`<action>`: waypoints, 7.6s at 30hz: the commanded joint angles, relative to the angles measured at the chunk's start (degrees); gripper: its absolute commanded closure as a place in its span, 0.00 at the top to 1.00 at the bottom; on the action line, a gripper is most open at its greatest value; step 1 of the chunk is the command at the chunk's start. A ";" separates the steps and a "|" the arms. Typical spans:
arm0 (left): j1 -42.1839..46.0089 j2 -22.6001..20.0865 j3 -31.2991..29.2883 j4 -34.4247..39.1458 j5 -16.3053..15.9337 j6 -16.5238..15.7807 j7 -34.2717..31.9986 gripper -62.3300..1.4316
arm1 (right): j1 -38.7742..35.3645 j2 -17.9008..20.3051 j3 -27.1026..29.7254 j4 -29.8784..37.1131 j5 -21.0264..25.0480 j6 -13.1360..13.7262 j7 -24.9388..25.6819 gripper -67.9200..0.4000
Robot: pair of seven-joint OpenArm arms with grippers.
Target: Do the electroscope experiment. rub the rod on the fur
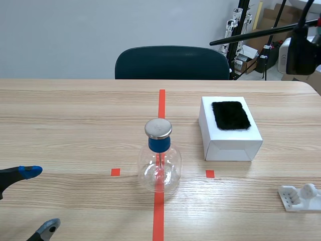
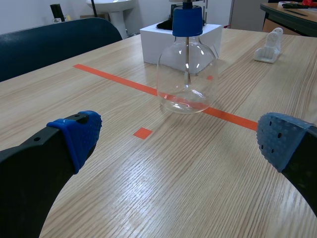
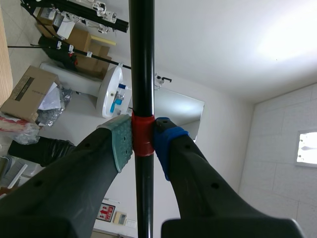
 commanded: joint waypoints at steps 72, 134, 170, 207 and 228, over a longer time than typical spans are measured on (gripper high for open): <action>-0.02 -0.52 -0.37 1.09 -0.76 0.11 -2.64 1.00 | 1.73 26.43 -27.78 -12.83 -0.04 -6.10 -16.20 0.08; 0.00 -0.52 -0.37 1.09 -0.76 0.11 -2.64 1.00 | -1.99 28.74 -27.71 -12.85 6.10 -5.60 -24.50 0.08; 0.00 -0.52 -0.37 1.09 -0.76 0.11 -2.64 1.00 | -5.01 31.10 -27.61 -11.19 6.10 -6.05 -23.91 0.08; 0.00 -0.52 -0.37 1.09 -0.76 0.11 -2.64 1.00 | -4.55 31.10 -27.63 -11.19 5.68 -6.08 -16.65 0.08; 0.00 -0.52 -0.37 1.09 -0.76 0.11 -2.64 1.00 | -4.50 31.08 -27.63 -11.19 5.44 -6.10 -16.35 0.08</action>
